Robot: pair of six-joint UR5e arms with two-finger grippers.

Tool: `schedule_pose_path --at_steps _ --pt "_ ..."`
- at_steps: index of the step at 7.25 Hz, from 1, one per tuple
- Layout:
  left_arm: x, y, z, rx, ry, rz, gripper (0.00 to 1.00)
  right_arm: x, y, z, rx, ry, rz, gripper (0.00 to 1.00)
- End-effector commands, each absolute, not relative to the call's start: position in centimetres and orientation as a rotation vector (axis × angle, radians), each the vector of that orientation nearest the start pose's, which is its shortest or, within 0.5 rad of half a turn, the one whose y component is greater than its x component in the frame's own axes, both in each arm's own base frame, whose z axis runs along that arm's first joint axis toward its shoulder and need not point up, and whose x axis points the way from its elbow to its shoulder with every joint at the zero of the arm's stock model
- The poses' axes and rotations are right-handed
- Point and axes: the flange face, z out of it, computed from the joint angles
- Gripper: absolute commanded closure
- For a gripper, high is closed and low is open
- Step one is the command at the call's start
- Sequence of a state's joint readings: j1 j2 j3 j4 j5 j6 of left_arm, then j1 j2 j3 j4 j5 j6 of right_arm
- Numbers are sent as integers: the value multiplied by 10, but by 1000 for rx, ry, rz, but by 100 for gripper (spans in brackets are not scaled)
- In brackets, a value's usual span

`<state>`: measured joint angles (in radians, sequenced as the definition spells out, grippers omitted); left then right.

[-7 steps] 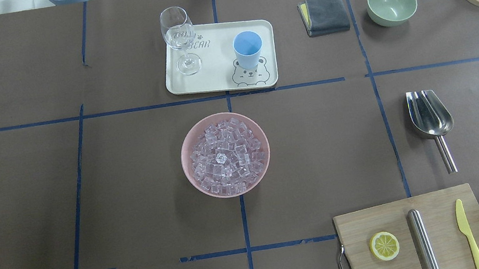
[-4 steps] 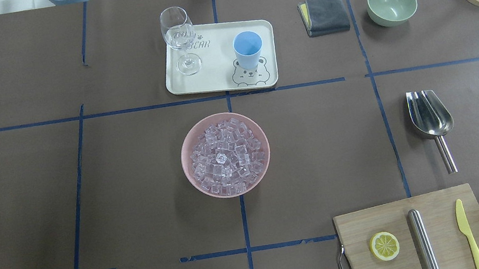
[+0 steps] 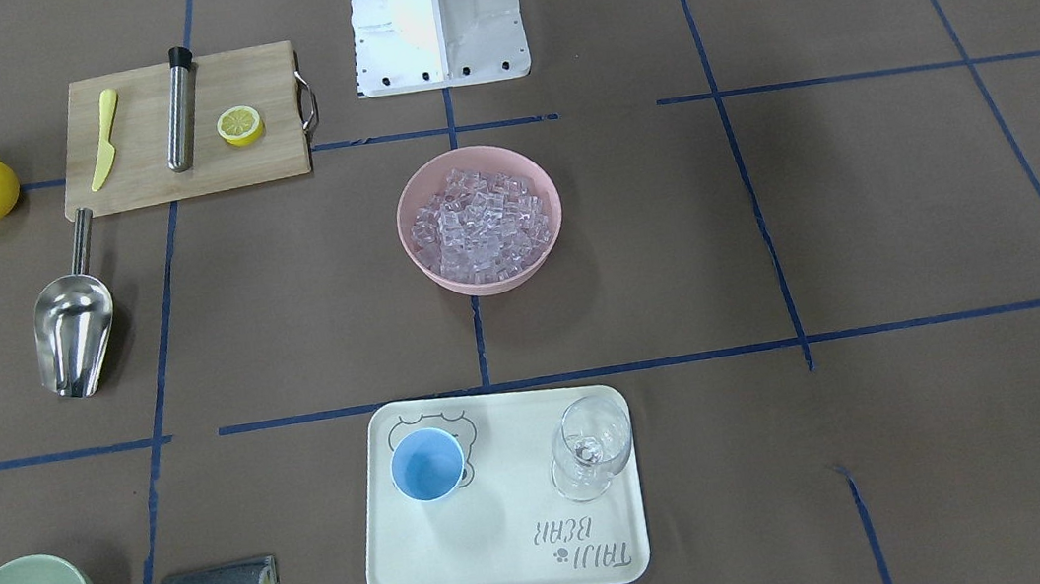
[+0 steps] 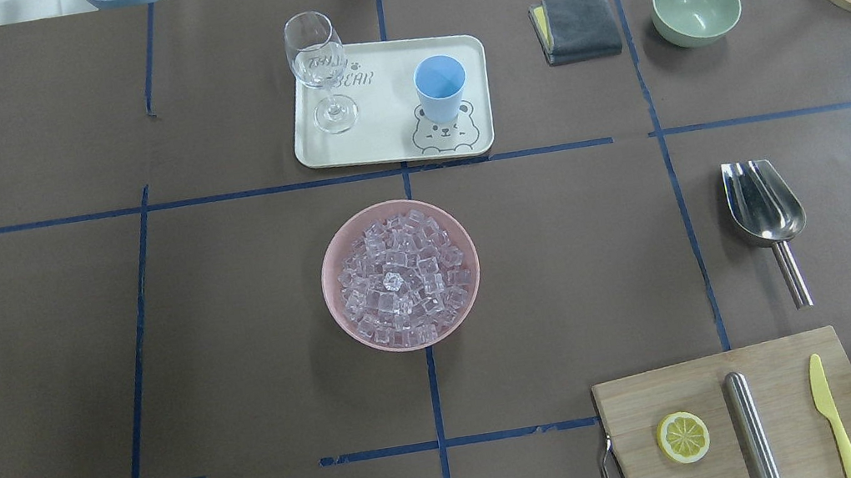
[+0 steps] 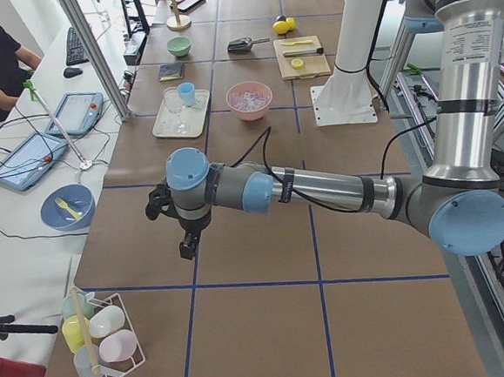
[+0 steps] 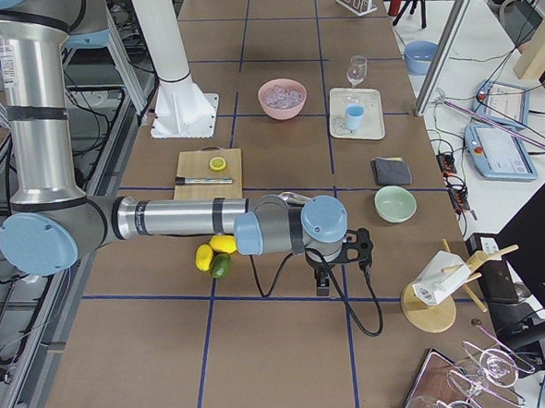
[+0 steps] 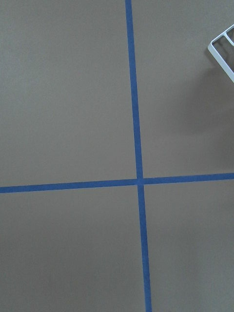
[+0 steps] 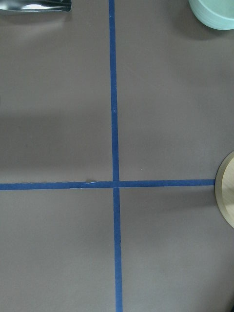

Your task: Put ice in cup with scoop

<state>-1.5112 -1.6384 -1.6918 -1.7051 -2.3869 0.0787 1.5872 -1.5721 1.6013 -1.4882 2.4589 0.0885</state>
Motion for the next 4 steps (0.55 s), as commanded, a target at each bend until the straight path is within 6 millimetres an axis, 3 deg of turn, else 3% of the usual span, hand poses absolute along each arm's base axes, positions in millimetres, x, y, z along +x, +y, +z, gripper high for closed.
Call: schedule_pose_path --at_steps 1,2,4 --pt "43 -569 476 447 835 452 0 35 -525 586 116 -894 -28 0" --pt "65 -582 441 486 873 508 0 34 -535 578 110 -903 5 0" --pt "131 -587 405 499 906 628 0 30 -526 565 153 -921 -19 0"
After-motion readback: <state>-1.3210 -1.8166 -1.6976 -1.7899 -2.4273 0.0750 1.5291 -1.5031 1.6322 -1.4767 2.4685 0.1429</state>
